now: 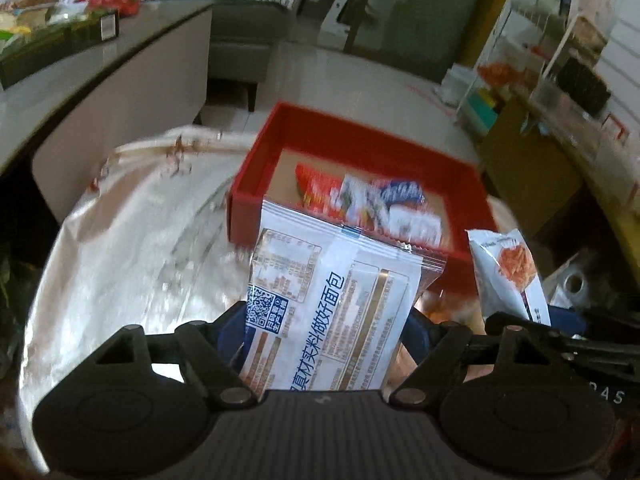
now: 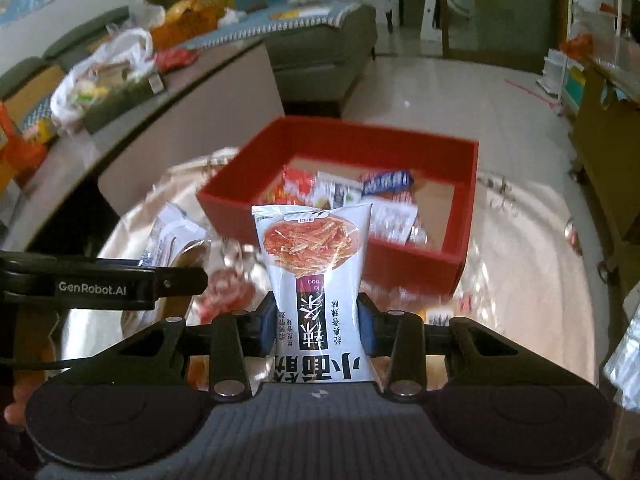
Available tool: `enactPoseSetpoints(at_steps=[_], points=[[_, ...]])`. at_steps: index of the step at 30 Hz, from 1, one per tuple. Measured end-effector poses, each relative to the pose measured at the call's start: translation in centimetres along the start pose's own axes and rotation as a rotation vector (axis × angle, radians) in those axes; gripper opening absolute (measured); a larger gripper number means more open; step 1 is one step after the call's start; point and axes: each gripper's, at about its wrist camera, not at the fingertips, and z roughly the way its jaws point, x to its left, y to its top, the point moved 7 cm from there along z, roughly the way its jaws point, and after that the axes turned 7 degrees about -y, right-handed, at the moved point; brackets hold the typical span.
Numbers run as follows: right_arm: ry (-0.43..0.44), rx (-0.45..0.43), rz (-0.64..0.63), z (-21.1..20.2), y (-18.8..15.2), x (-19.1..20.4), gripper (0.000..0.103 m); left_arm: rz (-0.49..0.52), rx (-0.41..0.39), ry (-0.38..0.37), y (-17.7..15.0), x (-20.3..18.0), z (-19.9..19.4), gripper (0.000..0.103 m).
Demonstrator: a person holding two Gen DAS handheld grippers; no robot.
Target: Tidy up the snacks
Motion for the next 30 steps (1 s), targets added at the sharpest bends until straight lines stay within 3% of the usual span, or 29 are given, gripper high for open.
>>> enactPoseSetpoints(at_steps=[16,30], points=[[-0.014,-0.102,0.030,-0.5,5.0,-2.4,0.048,0.019,-0.119,-0.024,5.1,-1.7,0.8,0.073],[-0.020,-0.140,0.082,-0.7,7.0,-5.0,0.048,0.028,-0.150,-0.016,7.6,-2.7,2.6,0.073]])
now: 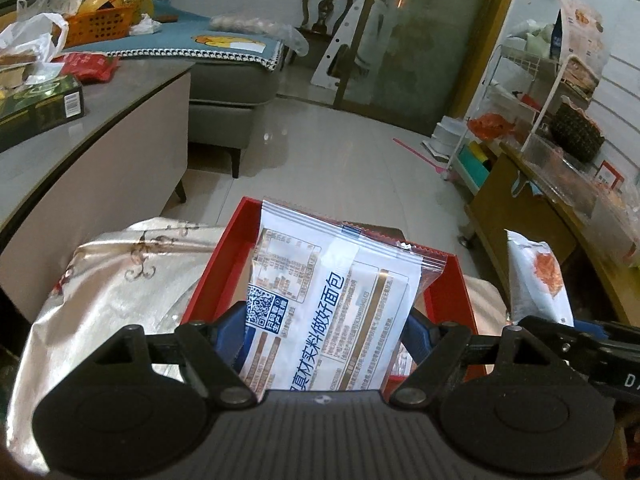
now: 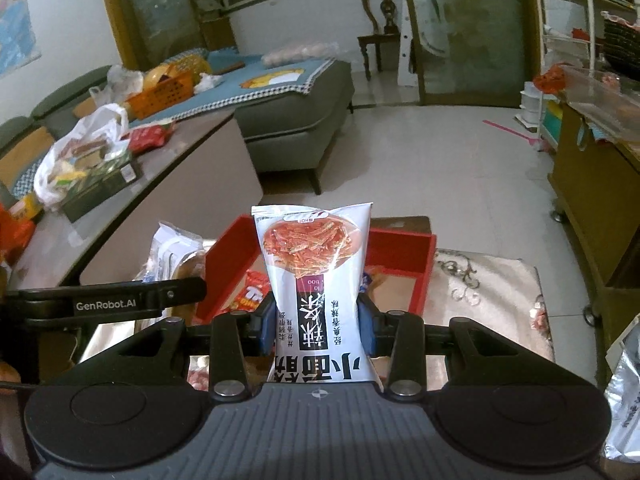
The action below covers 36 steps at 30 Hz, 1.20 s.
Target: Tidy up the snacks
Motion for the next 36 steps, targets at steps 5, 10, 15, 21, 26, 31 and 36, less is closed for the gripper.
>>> enactPoseSetpoints(at_steps=[5,10,15,21,26,31,36], points=[[-0.010,-0.017,0.024,0.0,0.9,-1.2,0.048,-0.018,-0.031,-0.006,1.4,0.5,0.2,0.073],[-0.018,-0.043,0.044,-0.2,1.8,-2.2,0.048,-0.058,-0.045,-0.005,2.3,1.6,0.4,0.073],[-0.021,-0.021,0.032,1.1,1.8,-2.0,0.048,-0.062,-0.049,-0.008,2.5,1.3,0.8,0.073],[-0.008,-0.013,0.025,2.3,2.2,-1.3,0.048,-0.057,-0.054,-0.005,2.7,1.1,1.2,0.073],[0.005,-0.008,0.017,3.1,2.5,-0.8,0.048,-0.059,-0.060,0.007,3.1,1.2,1.8,0.073],[0.005,0.005,0.013,4.0,2.6,-0.7,0.048,-0.050,-0.060,0.025,3.5,1.3,2.8,0.073],[0.008,0.012,0.013,4.8,2.8,-0.6,0.048,-0.047,-0.058,0.035,3.7,1.3,3.6,0.073]])
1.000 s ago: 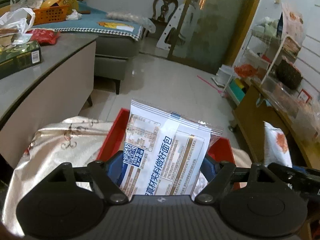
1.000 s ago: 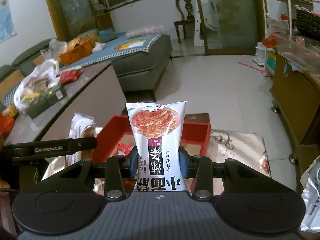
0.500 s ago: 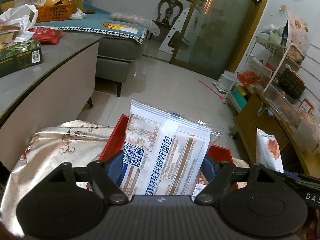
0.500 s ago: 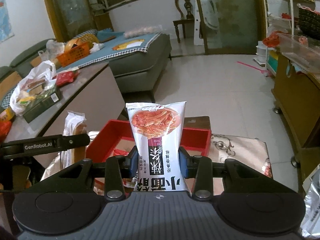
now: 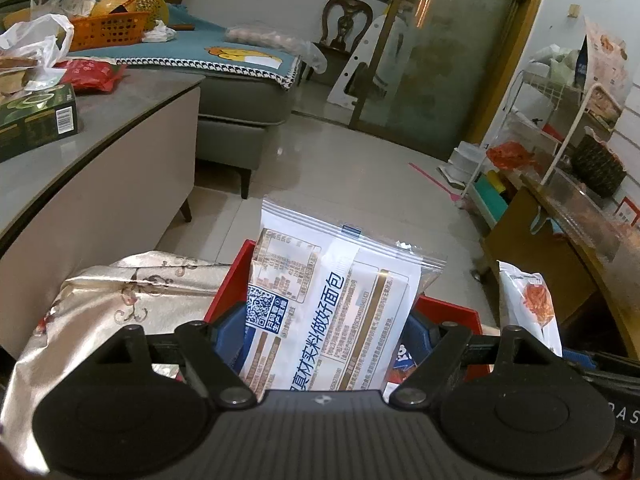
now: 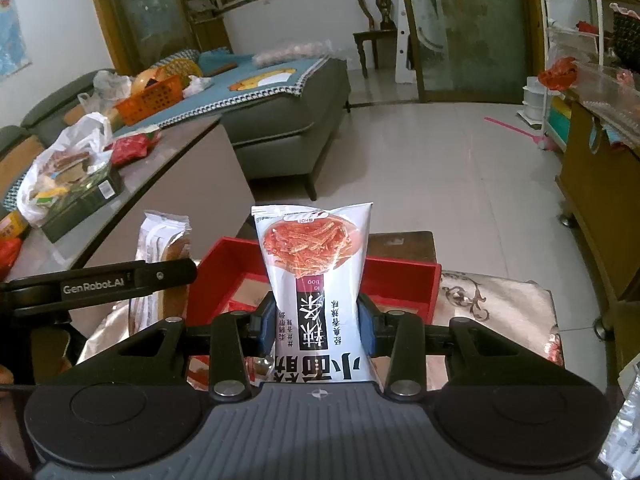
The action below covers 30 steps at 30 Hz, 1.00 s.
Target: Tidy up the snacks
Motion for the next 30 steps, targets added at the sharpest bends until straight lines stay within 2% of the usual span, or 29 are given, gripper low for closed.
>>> enactPoseSetpoints(at_steps=[30], points=[[0.001,0.057,-0.021,3.8,-0.3,0.4,0.048,0.031,0.019,0.046,0.1,-0.4,3.4,0.073]])
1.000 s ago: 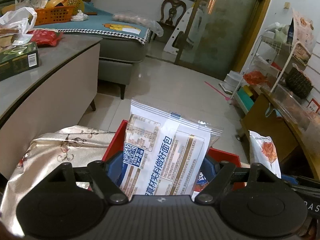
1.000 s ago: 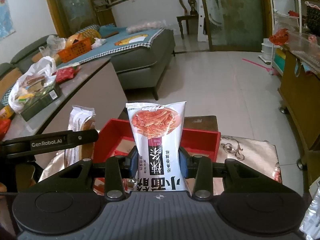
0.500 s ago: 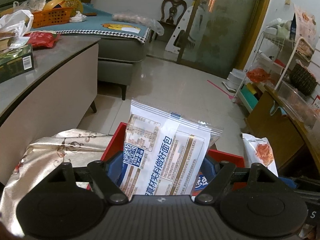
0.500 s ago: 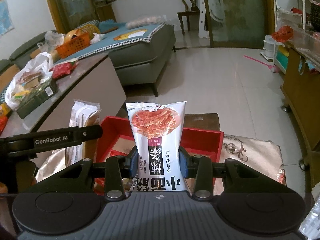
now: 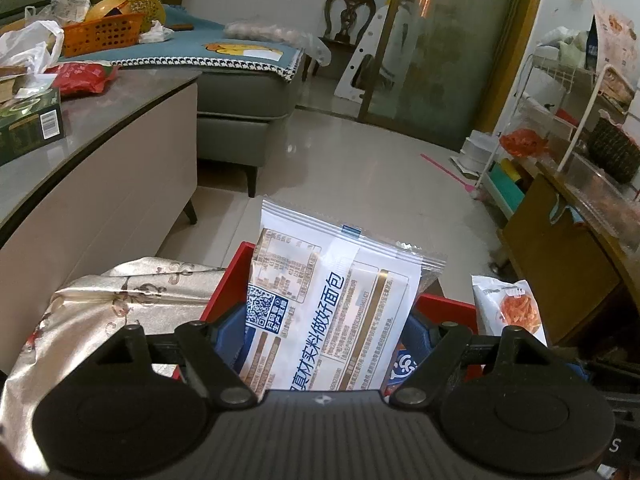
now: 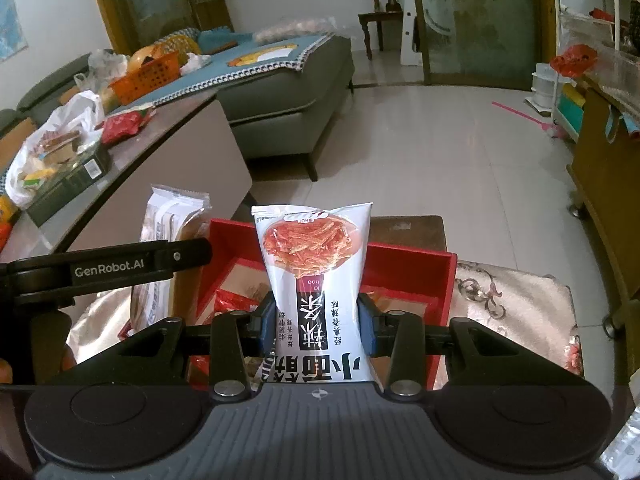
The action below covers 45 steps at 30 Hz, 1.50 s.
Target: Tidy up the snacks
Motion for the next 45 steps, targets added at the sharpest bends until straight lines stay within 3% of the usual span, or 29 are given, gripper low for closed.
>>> enactPoseSetpoints(at_steps=[27,45], points=[[0.008,0.045,0.000,2.3,-1.0,0.2,0.048,-0.004,0.025,0.032,-0.5,-0.2,2.0,0.073],[0.008,0.088,0.010,5.0,-2.6,0.0,0.049,0.034,0.093,0.052,-2.2,-0.5,4.8,0.073]])
